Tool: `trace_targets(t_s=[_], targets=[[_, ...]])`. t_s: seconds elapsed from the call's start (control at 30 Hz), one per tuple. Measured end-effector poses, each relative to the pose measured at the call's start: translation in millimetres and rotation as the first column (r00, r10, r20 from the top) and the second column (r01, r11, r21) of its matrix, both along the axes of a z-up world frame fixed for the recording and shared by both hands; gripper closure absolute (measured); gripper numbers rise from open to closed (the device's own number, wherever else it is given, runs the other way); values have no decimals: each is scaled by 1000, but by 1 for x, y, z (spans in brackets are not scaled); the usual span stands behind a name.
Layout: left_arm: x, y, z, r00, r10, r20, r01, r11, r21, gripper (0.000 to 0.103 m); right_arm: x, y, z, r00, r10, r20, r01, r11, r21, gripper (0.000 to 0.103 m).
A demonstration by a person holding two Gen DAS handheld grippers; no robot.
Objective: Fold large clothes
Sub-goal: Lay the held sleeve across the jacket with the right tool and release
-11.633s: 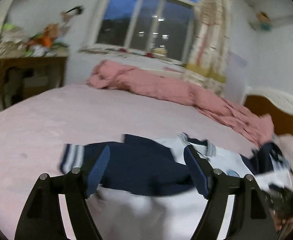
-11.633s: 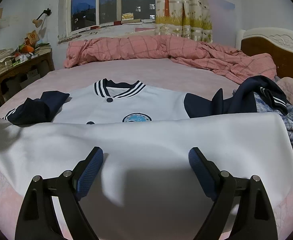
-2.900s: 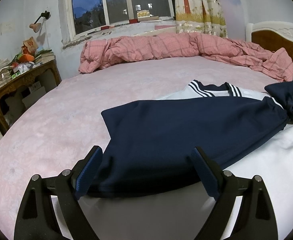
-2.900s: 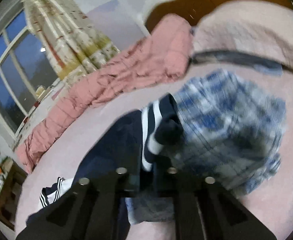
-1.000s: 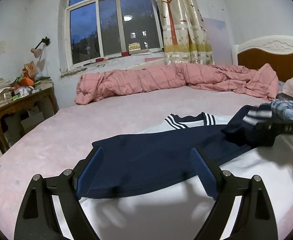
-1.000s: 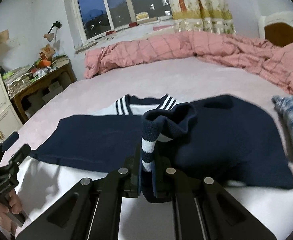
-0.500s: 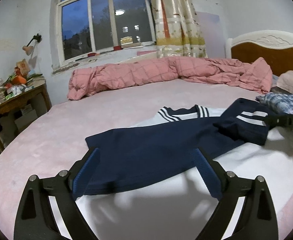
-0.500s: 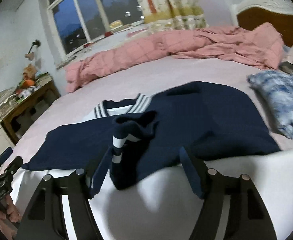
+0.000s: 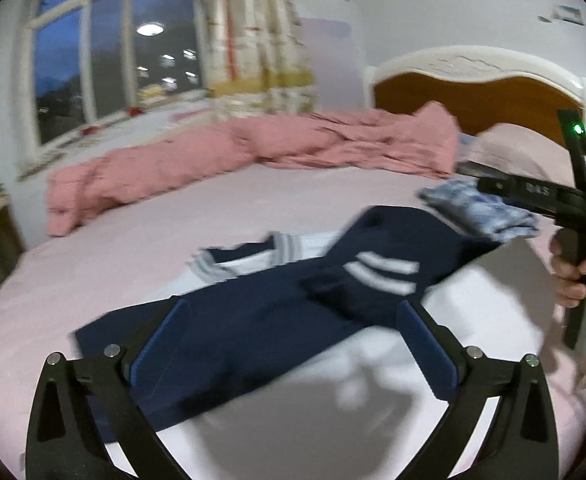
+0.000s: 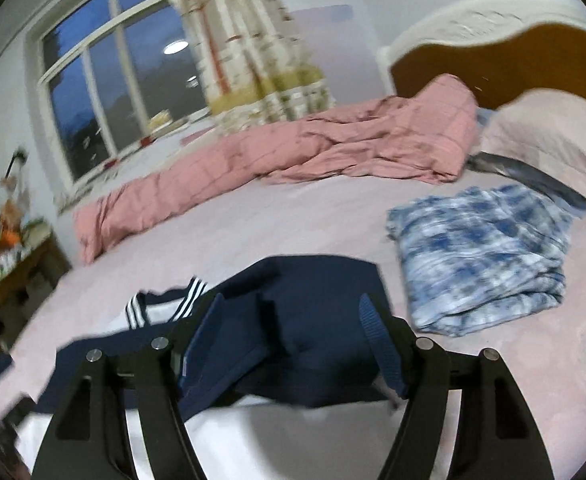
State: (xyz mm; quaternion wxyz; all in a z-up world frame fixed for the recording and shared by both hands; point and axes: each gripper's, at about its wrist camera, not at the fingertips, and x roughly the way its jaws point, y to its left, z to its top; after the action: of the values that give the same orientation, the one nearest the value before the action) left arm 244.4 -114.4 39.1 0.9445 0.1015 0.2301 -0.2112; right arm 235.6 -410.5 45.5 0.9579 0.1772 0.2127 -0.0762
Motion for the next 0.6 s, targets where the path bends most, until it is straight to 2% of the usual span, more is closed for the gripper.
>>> trace_targets(t_s=[0.07, 0.13, 0.23, 0.3, 0.33, 0.37, 0.4, 0.43, 0.47, 0.5, 0.57, 0.6], targets=[[14, -27, -6, 996, -61, -65, 60, 998, -12, 1, -3, -13, 0, 1000, -23, 6, 23, 999, 28, 31], [32, -49, -16, 985, -85, -151, 79, 996, -43, 1, -1, -17, -6, 1000, -21, -13, 22, 999, 34, 31], [52, -74, -31, 973, -80, -214, 74, 997, -34, 1, 7, -16, -13, 998, -38, -50, 38, 999, -9, 31], [62, -84, -40, 970, -43, -239, 45, 999, 3, 4, 10, -14, -15, 998, -33, -54, 32, 999, -10, 31], [70, -89, -45, 968, -10, -252, 19, 999, 33, 12, 11, -14, -15, 998, -20, -52, 20, 1000, 3, 31], [77, -91, -48, 963, 18, -270, -5, 999, 50, 27, 11, -13, -14, 999, -9, -47, 9, 1000, 14, 31], [84, -91, -51, 954, 42, -296, -28, 998, 53, 35, 10, -13, -14, 999, -1, -43, 2, 1000, 16, 31], [90, -87, -52, 948, 49, -316, -40, 999, 35, 56, 10, -12, -14, 999, 1, -41, -1, 1000, 8, 31], [94, -83, -52, 945, 43, -325, -41, 999, 12, 87, 10, -11, -13, 999, -3, -42, 3, 1000, -7, 31], [97, -79, -50, 945, 29, -326, -31, 1000, 2, 95, 9, -10, -13, 999, -13, -43, 12, 1000, -23, 31], [102, -68, -40, 958, 50, -283, -46, 999, 21, 96, 10, -9, -14, 999, -25, -49, 23, 999, -36, 31], [101, -60, -31, 969, 83, -235, -75, 996, 42, 96, 12, -10, -15, 998, -21, -55, 19, 999, -32, 31]])
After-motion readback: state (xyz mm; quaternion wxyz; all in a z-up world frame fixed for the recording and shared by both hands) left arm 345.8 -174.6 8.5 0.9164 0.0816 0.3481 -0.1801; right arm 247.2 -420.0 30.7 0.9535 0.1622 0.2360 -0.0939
